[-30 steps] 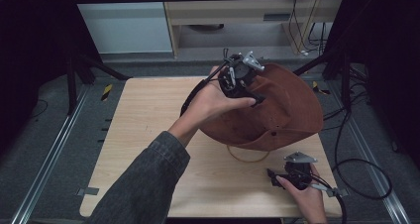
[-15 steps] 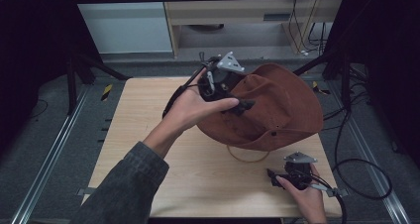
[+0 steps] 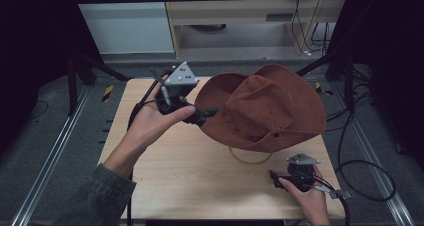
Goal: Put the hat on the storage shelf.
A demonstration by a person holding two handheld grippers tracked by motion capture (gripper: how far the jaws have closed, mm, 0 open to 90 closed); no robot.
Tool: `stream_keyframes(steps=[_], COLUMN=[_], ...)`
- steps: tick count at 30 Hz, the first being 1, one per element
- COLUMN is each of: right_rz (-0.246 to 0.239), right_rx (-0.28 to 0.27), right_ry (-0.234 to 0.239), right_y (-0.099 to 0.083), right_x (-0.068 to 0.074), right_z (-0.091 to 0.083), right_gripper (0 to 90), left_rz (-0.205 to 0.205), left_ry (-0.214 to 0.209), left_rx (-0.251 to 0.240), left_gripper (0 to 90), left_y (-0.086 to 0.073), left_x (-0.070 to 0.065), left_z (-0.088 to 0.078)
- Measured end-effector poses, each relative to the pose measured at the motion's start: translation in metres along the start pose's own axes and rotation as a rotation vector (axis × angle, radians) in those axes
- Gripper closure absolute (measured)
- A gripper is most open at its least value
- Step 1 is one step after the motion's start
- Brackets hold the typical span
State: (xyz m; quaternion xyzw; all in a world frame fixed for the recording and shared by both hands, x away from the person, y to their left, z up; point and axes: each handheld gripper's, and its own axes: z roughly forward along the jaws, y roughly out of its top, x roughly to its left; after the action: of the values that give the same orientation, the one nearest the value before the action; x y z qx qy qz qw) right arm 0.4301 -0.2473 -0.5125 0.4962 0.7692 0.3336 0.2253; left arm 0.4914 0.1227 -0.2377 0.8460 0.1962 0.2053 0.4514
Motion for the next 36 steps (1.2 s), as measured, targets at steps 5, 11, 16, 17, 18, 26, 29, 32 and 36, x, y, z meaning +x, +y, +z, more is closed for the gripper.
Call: stream_keyframes(steps=[5,11,16,17,18,26,29,32,36], right_rz=[0.002,0.002,0.02,0.014,0.012,0.014,0.014,0.014,0.014], right_rx=[0.001,0.001,0.004,0.003,0.002,0.003,0.003,0.002,0.003], right_ry=[0.002,0.001,0.008,0.004,0.004,0.004,0.004,0.004,0.004], right_y=[0.0,0.0,-0.001,-0.001,-0.001,-0.001,-0.001,-0.001,-0.001], right_x=[0.0,0.0,0.002,0.001,0.001,0.002,0.002,0.002,0.002], right_z=[0.0,0.0,0.0,0.0,0.0,-0.001,-0.001,-0.001,-0.001], right_gripper=[6.9,6.9,6.9,6.9,6.9,6.9,6.9,6.9,6.9], left_rz=[-0.02,-0.045,-0.071,-0.077,-0.077,-0.137,-0.162,-0.199,-0.25], left_ry=[0.023,0.052,0.058,0.06,0.063,0.096,0.121,0.152,0.209], left_rx=[0.013,0.018,0.074,0.093,0.11,0.212,0.25,0.276,0.29], left_gripper=[2.7,2.6,2.7,2.8,3.0,3.4,3.4,3.4,3.3], left_y=[-0.037,-0.086,-0.123,-0.133,-0.141,-0.203,-0.226,-0.248,-0.273], left_x=[0.002,-0.002,-0.006,-0.007,-0.008,-0.008,-0.004,0.004,0.017], left_z=[-0.013,-0.026,-0.021,-0.018,-0.015,0.003,0.009,0.012,0.011])
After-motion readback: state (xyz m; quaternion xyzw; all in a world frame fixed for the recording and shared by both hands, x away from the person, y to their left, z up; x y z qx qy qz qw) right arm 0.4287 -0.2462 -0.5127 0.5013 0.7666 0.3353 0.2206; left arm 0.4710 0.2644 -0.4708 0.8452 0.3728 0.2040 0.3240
